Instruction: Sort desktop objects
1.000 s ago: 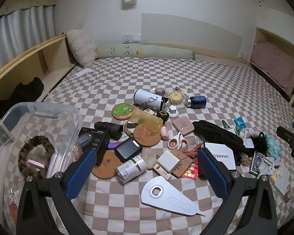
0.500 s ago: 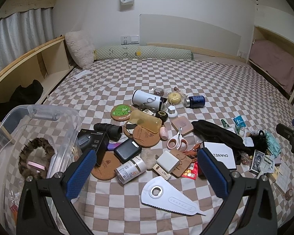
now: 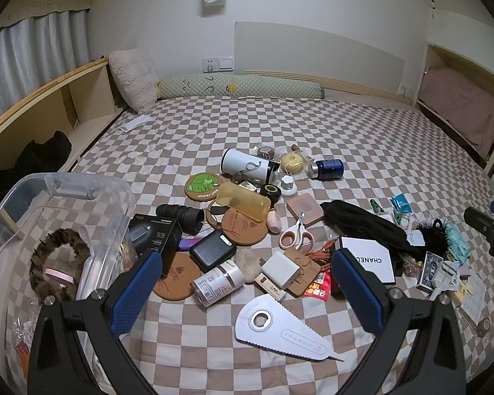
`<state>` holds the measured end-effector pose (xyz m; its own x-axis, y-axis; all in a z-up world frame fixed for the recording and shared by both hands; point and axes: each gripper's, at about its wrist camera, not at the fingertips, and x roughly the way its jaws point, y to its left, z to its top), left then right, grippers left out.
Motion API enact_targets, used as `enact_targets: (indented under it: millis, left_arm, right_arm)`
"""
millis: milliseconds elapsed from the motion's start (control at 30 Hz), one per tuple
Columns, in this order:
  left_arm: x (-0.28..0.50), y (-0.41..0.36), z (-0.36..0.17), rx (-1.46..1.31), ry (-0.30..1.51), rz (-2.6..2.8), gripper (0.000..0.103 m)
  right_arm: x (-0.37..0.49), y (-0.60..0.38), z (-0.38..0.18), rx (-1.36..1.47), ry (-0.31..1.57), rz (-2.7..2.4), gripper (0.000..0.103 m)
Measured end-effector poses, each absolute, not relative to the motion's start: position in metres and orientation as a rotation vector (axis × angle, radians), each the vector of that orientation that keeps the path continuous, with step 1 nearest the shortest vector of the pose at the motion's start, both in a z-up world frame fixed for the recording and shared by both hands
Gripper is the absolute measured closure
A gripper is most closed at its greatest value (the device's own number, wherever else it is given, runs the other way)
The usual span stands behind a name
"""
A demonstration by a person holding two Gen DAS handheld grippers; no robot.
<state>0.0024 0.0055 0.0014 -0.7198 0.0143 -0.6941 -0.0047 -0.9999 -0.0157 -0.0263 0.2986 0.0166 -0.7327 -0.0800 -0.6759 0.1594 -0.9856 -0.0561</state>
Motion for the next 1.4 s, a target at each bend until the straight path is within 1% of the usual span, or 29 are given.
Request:
enact_targets:
  millis: [1200,1400]
  left_arm:
    - [0.003,0.005,0.0,-1.179,-0.009,2.906,0.0]
    - [0.002,0.005,-0.008,-1.221,0.007,2.89,0.0]
  right_arm:
    - [-0.029,0.298,0.013,1.116,0.178,-2.789,0.0]
    - [-0.03,0.294,0.005,1.149,0.216,-2.753,0.0]
